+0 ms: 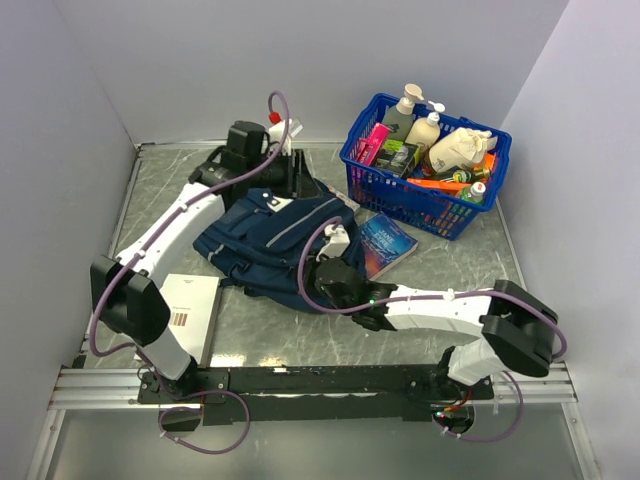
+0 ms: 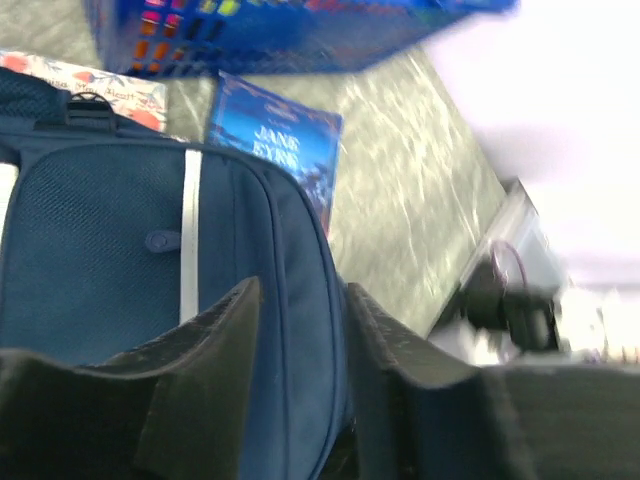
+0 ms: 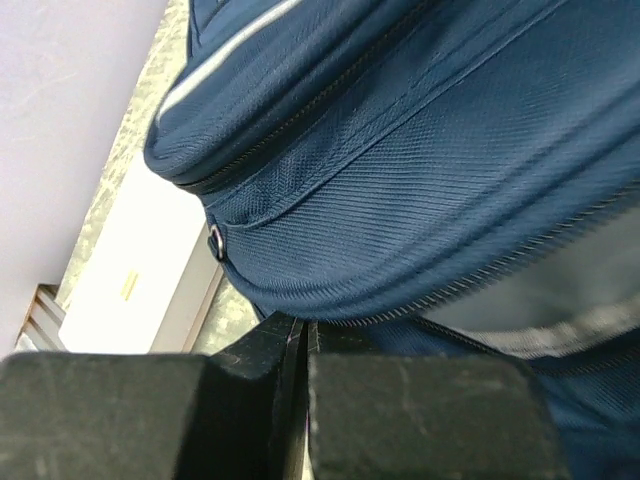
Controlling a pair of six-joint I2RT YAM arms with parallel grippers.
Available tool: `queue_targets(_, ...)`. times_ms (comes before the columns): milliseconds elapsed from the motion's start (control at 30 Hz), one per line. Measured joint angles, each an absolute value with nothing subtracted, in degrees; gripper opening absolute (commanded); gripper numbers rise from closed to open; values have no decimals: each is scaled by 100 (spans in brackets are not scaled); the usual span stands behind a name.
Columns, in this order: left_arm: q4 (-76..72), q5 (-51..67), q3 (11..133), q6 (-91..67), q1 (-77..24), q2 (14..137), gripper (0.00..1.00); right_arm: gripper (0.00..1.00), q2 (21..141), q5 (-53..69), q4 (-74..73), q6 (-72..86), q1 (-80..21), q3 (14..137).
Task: Pack the student bag
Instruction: Zip the student bag at the center of the board.
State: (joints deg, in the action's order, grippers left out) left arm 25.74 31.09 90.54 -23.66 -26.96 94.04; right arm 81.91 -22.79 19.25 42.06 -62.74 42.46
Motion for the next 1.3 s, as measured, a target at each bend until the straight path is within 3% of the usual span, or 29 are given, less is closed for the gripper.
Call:
queue_targets(100,3076,3894,9244,-1640,-2276,9411,47,0,7913,-2281,1785,4206,-6274,4143)
queue_targets(267,4921,4812,9426,963,-1142,9426,43,0,7725,-2279,1706,4206,-6274,4086)
queue_targets(400,5972,4974,8593,2952,-1024,9094,45,0,7728,-2215,1627,4211,-6267,4091)
queue_targets(567,7157,5190,7767,5352,-1173,8818,60,0,7743,-2130,1516,4233,-6259,4115)
queue_targets(667,7094,5258,7266,6036,-1168,8488,69,0,7749,-2128,1474,4239,-6259,4125)
queue_targets(800,6591,5273,6674,6521,-1186,7832,67,0,7782,-2123,1409,4259,-6257,4158)
queue_targets(833,6379,5264,6547,6543,-1194,7669,74,0,7793,-2110,1391,4274,-6257,4174)
queue_targets(933,5732,5256,6372,6501,-1227,7446,79,0,7824,-2064,1306,4305,-6241,4244)
queue_targets(1300,4211,4698,5741,6434,-1669,7529,85,0,7898,-1931,1125,4410,-6202,4353)
